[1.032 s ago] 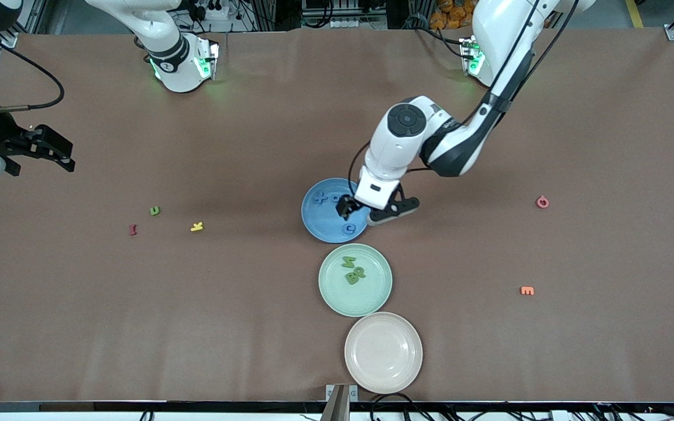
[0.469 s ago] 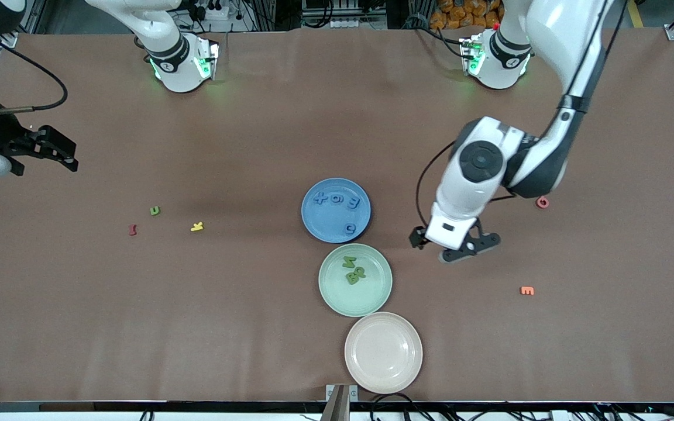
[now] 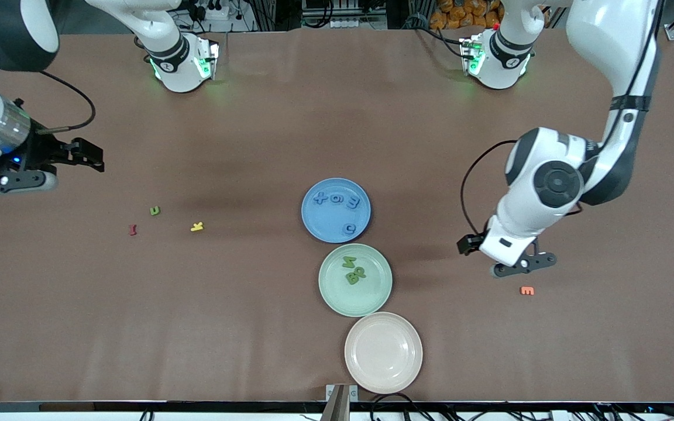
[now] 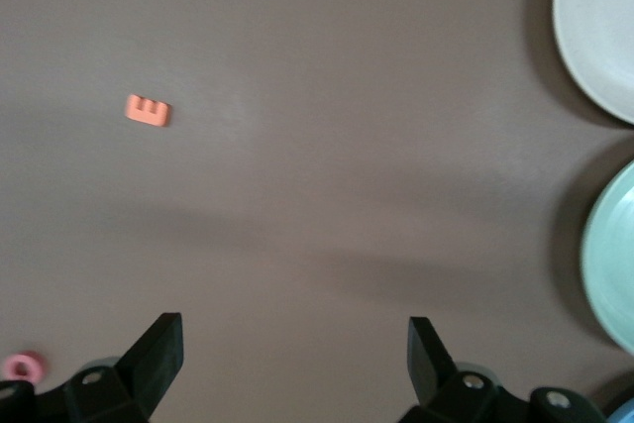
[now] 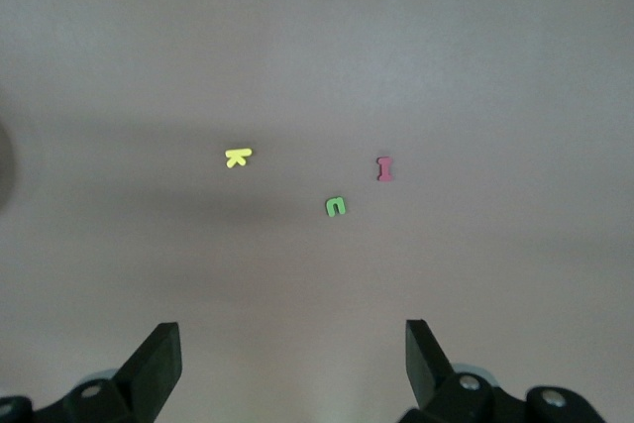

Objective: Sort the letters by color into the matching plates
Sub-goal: 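Release the c onto the blue plate and withdraw the left gripper, then lower the right gripper onto the green n and grasp it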

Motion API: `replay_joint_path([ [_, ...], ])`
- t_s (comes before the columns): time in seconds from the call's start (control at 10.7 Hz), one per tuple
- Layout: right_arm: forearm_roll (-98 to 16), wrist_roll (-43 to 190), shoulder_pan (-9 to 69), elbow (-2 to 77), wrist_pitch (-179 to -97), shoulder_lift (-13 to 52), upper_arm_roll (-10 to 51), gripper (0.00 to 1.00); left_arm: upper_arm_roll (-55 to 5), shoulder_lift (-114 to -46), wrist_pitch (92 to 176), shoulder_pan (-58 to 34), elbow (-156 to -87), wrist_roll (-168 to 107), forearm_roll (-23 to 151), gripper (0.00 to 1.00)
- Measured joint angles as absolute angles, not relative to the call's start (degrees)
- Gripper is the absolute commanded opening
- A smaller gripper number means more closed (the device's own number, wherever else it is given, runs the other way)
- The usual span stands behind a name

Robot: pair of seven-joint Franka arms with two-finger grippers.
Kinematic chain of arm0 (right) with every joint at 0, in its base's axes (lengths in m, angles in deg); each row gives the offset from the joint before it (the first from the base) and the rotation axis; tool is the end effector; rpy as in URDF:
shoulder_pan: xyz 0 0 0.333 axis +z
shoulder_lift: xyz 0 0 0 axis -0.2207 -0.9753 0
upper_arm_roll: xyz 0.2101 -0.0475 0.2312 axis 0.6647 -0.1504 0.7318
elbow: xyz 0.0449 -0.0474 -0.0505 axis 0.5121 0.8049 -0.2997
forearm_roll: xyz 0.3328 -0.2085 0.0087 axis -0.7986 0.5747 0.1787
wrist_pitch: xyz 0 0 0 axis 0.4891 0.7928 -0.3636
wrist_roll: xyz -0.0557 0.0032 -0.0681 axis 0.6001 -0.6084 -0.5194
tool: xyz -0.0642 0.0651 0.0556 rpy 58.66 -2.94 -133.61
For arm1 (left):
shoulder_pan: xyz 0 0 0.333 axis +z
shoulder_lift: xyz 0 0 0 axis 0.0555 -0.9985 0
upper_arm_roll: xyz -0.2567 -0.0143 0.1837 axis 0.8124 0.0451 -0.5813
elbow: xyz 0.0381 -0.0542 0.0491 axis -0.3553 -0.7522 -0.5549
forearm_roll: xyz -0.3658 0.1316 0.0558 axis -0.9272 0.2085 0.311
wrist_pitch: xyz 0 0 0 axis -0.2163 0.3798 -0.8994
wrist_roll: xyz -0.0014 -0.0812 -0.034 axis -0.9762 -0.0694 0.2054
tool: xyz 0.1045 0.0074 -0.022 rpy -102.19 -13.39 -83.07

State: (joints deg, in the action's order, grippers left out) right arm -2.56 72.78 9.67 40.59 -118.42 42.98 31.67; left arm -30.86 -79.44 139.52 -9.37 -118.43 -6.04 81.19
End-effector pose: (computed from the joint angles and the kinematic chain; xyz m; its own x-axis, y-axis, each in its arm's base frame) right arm 0.5515 0.0217 0.5382 0.9868 0.1244 -0.1039 0.1266 -0.9918 0.0158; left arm 0.6424 -0.1905 0.3575 0.9854 0.1650 0.0430 0.1657 -0.9861 -0.0120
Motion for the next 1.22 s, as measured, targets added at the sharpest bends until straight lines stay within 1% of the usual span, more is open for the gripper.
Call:
replay_joint_path([
  [0.28, -2.56, 77.29, 8.69, 48.97, -125.94, 43.14, 31.24, 1.0, -30.81, -77.22, 134.95, -4.2, -118.33, -17.47, 79.06, 1.0],
  [0.56, -2.56, 81.12, 7.8, 57.47, -134.8, 43.35, 30.26, 0.95, -31.01, -73.87, 133.34, -2.55, -118.1, -22.17, 74.38, 1.0],
  [0.94, -2.56, 83.86, 7.67, 67.88, -147.77, 43.49, 28.74, 0.9, -31.99, -65.98, 128.59, -2.53, -117.73, -23.52, 73.77, 1.0],
  [1.22, -2.56, 84.13, 7.67, 74.65, -158.35, 43.47, 28.72, 0.87, -35.54, -59.58, 123.34, -2.65, -117.68, -27.48, 73.77, 1.0],
])
